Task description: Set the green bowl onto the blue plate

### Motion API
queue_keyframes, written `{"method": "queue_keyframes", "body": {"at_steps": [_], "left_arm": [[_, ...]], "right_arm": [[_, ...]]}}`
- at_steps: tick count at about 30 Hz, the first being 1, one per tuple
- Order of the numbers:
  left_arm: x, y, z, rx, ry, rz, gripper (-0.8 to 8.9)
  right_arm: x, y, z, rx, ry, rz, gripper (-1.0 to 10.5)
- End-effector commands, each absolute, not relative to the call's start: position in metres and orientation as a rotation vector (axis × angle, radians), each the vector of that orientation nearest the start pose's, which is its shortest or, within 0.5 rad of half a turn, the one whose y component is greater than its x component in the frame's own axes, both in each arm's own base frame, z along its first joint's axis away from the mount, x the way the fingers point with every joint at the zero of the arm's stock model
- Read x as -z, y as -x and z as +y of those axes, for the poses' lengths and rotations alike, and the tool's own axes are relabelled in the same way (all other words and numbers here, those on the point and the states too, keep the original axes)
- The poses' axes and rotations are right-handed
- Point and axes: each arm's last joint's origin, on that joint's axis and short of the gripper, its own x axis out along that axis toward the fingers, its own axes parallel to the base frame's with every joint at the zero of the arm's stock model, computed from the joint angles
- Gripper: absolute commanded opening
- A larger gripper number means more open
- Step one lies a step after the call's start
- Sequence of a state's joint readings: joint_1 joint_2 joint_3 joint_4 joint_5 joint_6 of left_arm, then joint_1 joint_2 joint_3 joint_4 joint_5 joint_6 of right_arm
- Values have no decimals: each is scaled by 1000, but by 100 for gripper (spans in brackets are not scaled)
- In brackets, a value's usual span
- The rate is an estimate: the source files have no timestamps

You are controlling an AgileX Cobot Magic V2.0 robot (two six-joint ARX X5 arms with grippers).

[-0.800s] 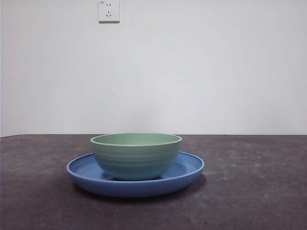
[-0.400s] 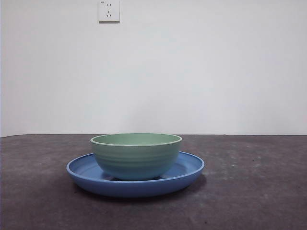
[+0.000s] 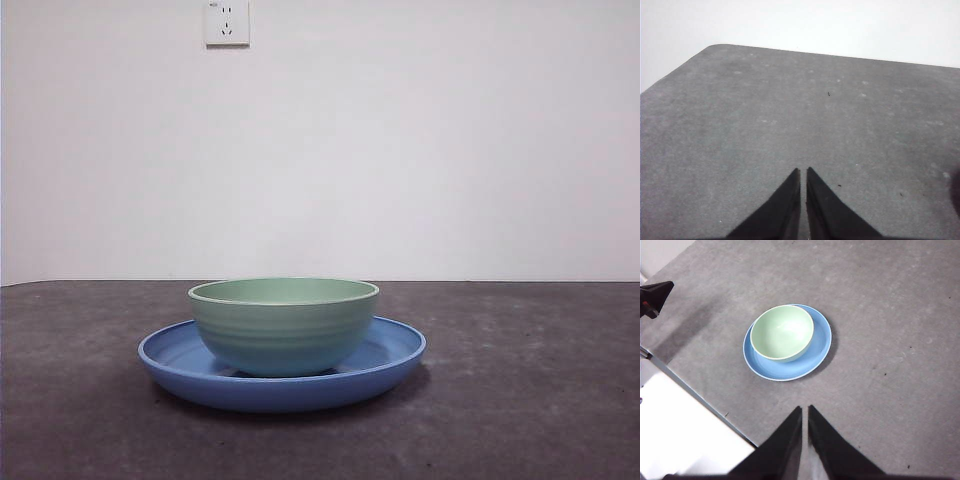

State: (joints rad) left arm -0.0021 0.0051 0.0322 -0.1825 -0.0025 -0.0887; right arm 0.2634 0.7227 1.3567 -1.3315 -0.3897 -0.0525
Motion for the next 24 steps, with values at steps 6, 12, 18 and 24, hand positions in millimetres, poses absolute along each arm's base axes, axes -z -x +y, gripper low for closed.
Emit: {"method": "queue_keyframes", "body": {"at_steps": [6,12,18,24], "left_arm": [[-149,-96,0,-14,83,180,19],[-149,-96,0,-14,83,180,19],[-149,-96,0,-14,83,180,19],[-149,-96,0,-14,83,180,19]], "right_arm": [[-382,-54,17,-509,-12,494,17],[-309,-81,10,-391,28,233,17],[-243,-91,4,-196,79,-5,17],[-188,-98,-3,-3,77,44,17]]}}
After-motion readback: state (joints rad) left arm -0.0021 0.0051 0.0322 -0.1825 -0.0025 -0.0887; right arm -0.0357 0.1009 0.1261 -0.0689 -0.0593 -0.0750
